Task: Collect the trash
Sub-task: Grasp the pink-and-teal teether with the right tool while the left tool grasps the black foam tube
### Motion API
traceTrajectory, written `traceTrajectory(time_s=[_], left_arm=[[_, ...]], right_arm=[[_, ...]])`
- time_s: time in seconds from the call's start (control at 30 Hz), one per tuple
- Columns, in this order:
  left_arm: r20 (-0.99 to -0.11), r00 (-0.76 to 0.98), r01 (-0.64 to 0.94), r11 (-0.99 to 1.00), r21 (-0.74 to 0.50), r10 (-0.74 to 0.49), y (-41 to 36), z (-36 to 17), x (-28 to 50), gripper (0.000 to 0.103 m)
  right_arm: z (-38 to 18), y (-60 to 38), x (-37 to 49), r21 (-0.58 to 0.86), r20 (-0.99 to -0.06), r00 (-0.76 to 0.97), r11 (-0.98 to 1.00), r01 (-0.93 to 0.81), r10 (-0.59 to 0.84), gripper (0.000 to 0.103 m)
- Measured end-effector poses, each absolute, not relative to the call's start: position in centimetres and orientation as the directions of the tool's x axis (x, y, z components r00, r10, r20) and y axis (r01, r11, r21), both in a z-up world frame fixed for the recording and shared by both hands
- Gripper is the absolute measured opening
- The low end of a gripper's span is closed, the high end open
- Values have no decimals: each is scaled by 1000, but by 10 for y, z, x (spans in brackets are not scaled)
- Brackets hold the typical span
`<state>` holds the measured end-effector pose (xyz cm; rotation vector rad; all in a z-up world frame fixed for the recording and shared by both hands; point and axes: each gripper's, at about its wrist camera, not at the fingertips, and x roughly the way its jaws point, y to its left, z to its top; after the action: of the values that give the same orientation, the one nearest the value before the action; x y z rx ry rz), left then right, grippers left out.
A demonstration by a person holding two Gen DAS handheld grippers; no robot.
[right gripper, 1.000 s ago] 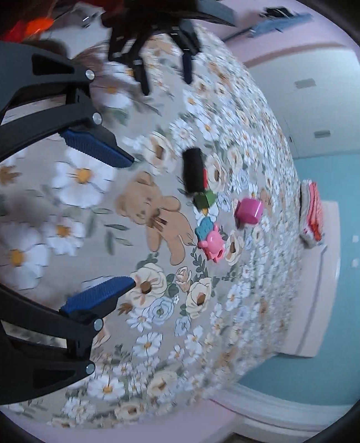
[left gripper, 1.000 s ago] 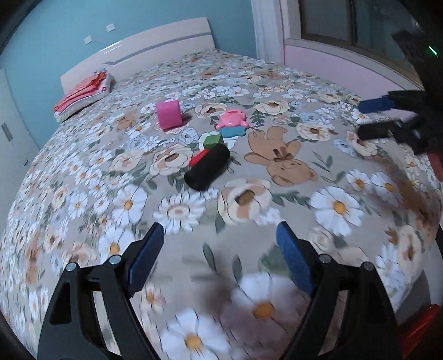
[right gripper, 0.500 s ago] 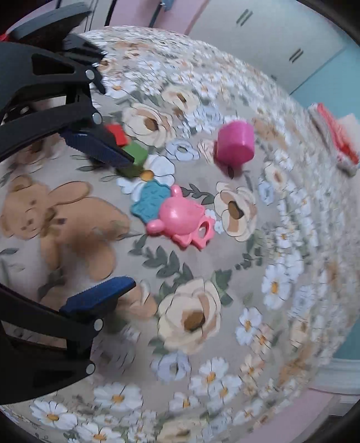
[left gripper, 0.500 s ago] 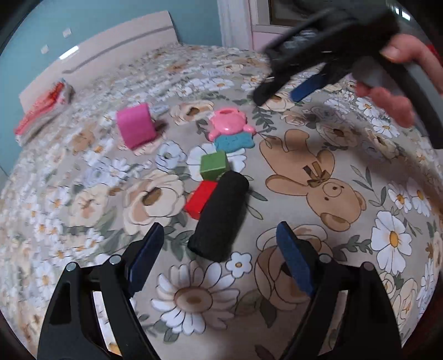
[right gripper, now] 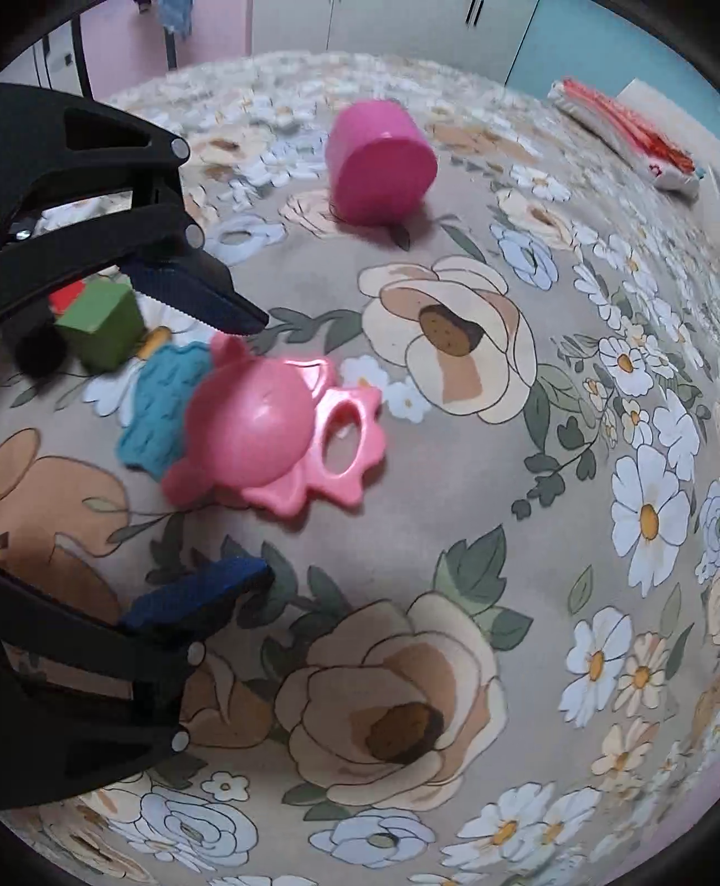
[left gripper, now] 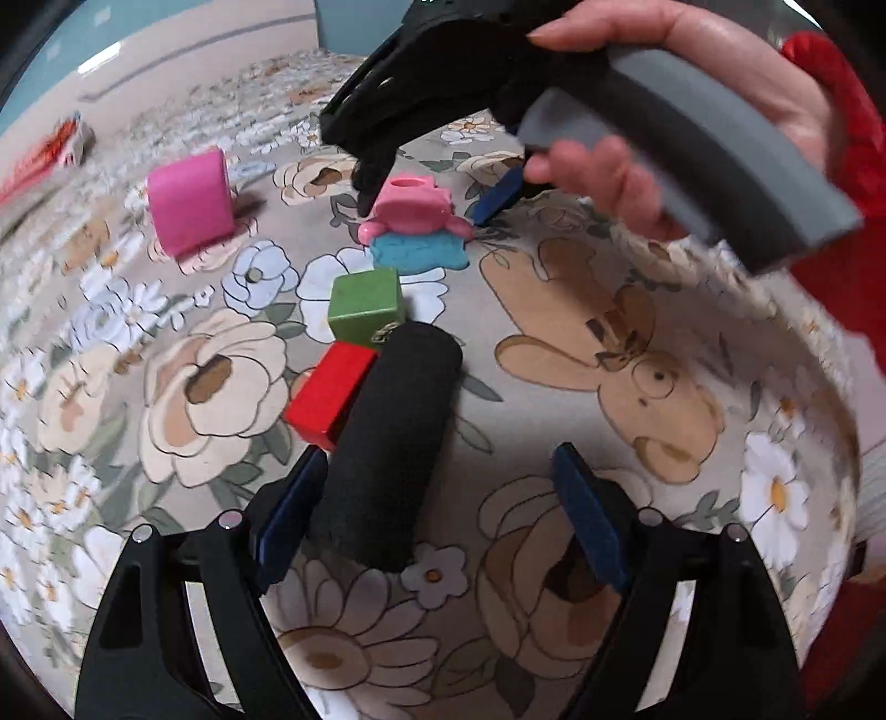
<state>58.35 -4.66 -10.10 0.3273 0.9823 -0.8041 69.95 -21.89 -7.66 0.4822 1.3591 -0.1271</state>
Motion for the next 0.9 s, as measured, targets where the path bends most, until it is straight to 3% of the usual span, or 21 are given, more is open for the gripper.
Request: traceTrajectory(time_s=[0.23, 0.43, 0.63, 0.73, 0.9], left_arm=[[-833, 267, 681, 706, -193, -485, -46, -106, 595, 82], [-840, 260, 674, 712, -195, -477, -56, -108, 594, 81], [-852, 280, 591, 778, -211, -443, -59, -111, 612, 63], [-859, 300, 563, 804, -192, -415, -63, -113, 618, 47], [-860, 315, 522, 830, -197, -402, -71, -112, 625, 42]], right_arm=[[-82, -184, 696, 52, -969, 247, 976, 209, -1, 84], [-80, -188, 683, 29, -954, 299, 998, 53, 12, 72], [-78, -217, 678, 131, -949, 289, 991, 9, 123, 67], [-77, -224, 679, 135, -949, 287, 991, 6, 128, 67], [-80, -217, 679, 106, -949, 299, 994, -3, 102, 67]])
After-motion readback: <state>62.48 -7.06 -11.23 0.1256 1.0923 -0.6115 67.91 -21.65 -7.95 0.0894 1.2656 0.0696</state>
